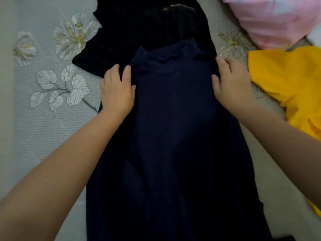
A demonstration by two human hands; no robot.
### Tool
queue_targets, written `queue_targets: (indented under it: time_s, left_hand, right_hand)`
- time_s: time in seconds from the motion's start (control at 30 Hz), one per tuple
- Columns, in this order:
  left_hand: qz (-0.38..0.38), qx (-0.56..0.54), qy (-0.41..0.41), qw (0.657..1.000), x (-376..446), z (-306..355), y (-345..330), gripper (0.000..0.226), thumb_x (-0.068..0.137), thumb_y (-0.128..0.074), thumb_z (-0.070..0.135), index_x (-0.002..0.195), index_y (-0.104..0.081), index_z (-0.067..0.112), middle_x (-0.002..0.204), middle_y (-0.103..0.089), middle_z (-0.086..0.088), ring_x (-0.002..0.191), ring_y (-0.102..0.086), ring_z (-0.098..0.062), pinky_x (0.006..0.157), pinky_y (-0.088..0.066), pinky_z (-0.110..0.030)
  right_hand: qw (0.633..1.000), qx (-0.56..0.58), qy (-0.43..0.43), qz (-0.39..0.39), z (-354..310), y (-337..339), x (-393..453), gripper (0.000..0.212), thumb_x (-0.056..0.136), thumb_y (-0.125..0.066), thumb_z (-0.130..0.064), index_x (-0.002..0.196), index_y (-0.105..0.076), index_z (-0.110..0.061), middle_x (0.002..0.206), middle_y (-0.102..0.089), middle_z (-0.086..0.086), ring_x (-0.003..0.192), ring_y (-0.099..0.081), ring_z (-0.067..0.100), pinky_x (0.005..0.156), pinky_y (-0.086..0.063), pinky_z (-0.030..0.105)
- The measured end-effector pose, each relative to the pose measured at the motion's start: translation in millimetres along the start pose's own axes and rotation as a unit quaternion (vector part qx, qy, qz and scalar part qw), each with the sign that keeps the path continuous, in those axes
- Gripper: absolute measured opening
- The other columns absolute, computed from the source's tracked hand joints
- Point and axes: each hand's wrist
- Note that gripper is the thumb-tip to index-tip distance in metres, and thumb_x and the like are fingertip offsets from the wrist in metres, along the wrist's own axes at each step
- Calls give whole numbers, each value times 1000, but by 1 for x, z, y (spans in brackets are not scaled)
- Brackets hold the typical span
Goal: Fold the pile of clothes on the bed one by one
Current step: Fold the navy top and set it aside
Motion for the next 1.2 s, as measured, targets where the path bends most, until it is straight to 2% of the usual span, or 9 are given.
queue_targets:
  time_s: [0.1,0.33,0.53,0.63,0.77,0.9,1.0,1.1,1.2]
  left_hand:
    - [-21,-35,-1,999,-79,13,-5,55,87,-57,14,135,-38,-2,141,-32,-32,132,-28,-45,104,-26,-55]
    - [-113,-88,193,971,-234,13,-15,75,87,-57,31,143,-19,1,151,-13,-23,141,-7,-36,112,-6,-49]
    - [-124,-153,321,926,-294,-2,-6,82,86,-54,44,144,-15,2,152,-12,-22,141,-8,-32,113,-9,-45]
    - [-93,-153,380,907,-313,-24,-1,70,86,-57,36,139,-29,-1,143,-30,-25,133,-25,-34,109,-21,-43]
    - [-62,-202,341,916,-329,-50,-2,22,92,-50,12,103,-59,-5,99,-60,-22,94,-53,-32,75,-36,-34]
    - [60,-400,428,808,-318,-81,15,13,92,-49,9,95,-61,4,86,-59,-9,80,-51,-17,76,-40,-27]
    - [195,-446,469,737,-287,-123,38,11,93,-47,7,85,-54,10,71,-49,6,64,-42,-2,63,-38,-14]
    - [268,-345,458,774,-247,-170,68,14,92,-44,8,98,-56,3,74,-48,6,62,-40,3,63,-33,-5]
    - [210,-280,450,822,-227,-195,72,26,92,-44,11,113,-54,-1,104,-59,-16,93,-56,-22,79,-37,-13]
  right_hand:
    - [995,2,73,66,-18,-3,-83,39,84,-50,-15,117,-57,5,122,-54,31,113,-52,46,89,-42,55]
    - [984,2,174,-45,-67,-34,-231,40,82,-45,-27,110,-66,-9,125,-57,19,117,-52,39,92,-29,66]
    - [972,-18,199,-125,-104,-49,-271,57,60,-82,-37,110,-67,-16,124,-61,9,113,-57,30,83,-38,67]
    - [974,-20,174,-144,-109,-54,-276,58,61,-83,-34,113,-66,-15,125,-60,11,113,-57,33,84,-38,67]
    - [978,-25,155,-136,-115,-55,-277,58,61,-83,-26,114,-65,-12,127,-58,14,114,-55,38,86,-33,70]
    - [980,-39,142,-135,-125,-51,-276,57,59,-84,-22,110,-66,-8,124,-59,17,113,-55,41,84,-34,71]
    - [980,-54,132,-142,-132,-46,-273,56,58,-85,-19,109,-66,-6,122,-60,19,112,-56,42,83,-34,72]
    - [979,-75,120,-148,-140,-40,-268,54,57,-85,-16,106,-67,-3,120,-60,22,111,-55,44,82,-33,73]
    - [979,-76,117,-148,-155,-35,-257,51,60,-84,-13,106,-67,0,121,-58,25,114,-52,45,85,-31,73]
Point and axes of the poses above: each hand's wrist, its own x-axis towards the middle knuckle, its own y-axis out of the back of the hand, z = x × y
